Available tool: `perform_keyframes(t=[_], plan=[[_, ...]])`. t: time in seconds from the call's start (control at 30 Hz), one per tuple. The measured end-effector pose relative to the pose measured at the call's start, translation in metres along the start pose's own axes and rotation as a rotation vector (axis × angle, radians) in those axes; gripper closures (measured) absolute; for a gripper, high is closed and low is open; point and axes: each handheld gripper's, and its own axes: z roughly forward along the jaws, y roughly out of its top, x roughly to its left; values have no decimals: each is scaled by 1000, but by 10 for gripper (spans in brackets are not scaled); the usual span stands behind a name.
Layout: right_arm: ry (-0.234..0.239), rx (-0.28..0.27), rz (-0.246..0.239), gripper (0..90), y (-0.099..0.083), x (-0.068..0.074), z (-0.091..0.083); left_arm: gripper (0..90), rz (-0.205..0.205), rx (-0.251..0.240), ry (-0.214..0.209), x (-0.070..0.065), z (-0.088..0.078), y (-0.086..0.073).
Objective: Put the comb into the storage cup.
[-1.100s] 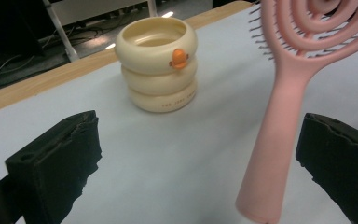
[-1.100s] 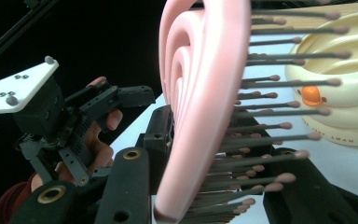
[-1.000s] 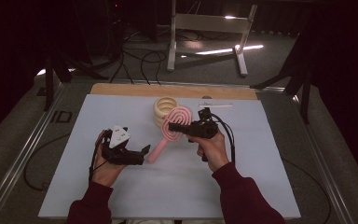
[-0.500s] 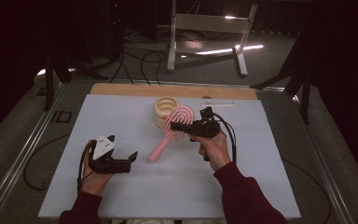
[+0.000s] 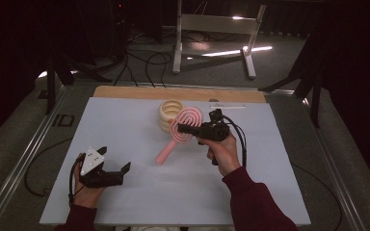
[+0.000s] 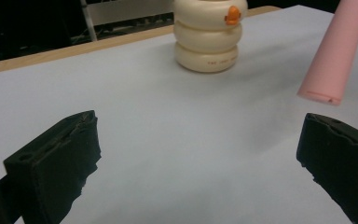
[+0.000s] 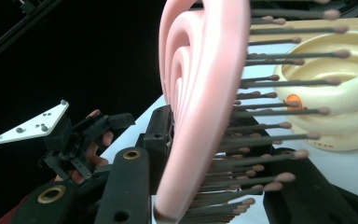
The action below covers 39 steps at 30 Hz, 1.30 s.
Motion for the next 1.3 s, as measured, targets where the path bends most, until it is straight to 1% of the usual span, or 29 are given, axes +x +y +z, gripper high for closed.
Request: perform_keyframes(t=[0.1, 0.23, 0.33, 0.4, 0.53, 0.63, 0.93, 1.1, 1.3], plan=[[-2, -7, 2, 637, 1, -1, 0, 2, -13, -10, 4, 2, -5, -3], [-9, -9, 3, 637, 2, 0, 0, 2, -13, -7, 14, 4, -10, -6], [-12, -15, 1, 637, 5, 1, -2, 2, -13, -8, 29, 6, -13, -8], [-8, -18, 10, 637, 6, 0, -2, 2, -22, -8, 32, 7, -13, -9], [-8, -20, 16, 637, 8, -2, -2, 2, -18, -6, 36, 6, -12, -9], [-12, -20, 19, 637, 10, -4, -2, 2, -13, -6, 34, 5, -11, -9], [-21, -24, 3, 637, 18, -1, -4, 2, -29, -11, 28, 6, -11, -10], [-25, -26, -1, 637, 23, 0, -6, 2, -29, -13, 23, 5, -10, -10], [-30, -28, -2, 637, 28, -2, -7, 2, -32, -12, 19, 5, -10, -10]])
